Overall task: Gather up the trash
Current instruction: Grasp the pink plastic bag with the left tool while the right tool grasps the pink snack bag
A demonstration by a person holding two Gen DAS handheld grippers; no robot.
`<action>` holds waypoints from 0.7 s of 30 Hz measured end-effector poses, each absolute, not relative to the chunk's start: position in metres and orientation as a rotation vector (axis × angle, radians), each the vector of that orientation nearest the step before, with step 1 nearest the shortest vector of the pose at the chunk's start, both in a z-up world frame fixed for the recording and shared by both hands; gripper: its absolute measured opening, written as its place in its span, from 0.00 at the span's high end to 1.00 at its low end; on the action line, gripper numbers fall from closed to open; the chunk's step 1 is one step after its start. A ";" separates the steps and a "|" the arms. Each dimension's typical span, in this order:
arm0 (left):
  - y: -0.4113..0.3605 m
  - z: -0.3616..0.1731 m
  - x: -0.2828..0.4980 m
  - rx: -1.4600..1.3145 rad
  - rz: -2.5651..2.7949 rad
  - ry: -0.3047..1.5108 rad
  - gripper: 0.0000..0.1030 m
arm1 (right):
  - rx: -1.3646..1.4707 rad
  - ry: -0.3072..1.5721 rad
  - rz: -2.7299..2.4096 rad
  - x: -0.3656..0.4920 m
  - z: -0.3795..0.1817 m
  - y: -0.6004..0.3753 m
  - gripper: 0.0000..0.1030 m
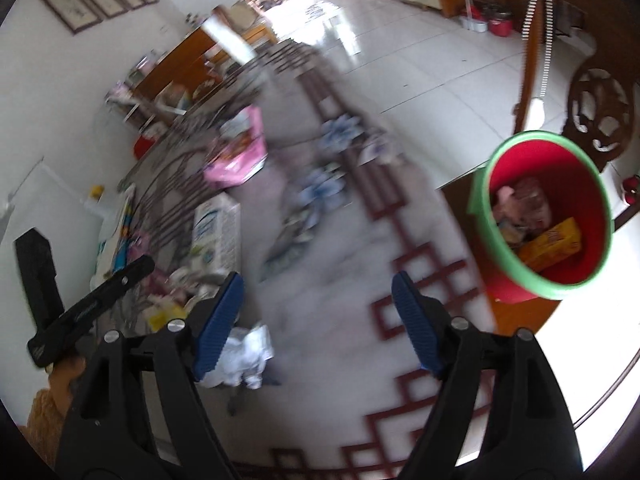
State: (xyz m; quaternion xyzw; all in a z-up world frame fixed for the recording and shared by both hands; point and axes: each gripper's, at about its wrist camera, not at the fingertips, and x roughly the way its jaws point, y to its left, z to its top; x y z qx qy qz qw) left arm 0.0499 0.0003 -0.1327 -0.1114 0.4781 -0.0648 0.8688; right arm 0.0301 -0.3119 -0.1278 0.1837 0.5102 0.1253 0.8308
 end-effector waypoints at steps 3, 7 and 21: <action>0.039 -0.150 0.049 -0.231 -0.063 1.036 0.41 | 0.362 1.095 0.285 0.026 -0.128 -0.291 0.27; 0.060 -0.170 0.056 -0.229 -0.035 1.081 0.41 | 0.336 1.109 0.301 0.023 -0.127 -0.272 0.28; 0.066 -0.203 0.089 -0.236 -0.120 1.150 0.74 | 0.233 1.153 0.315 0.042 -0.125 -0.238 0.27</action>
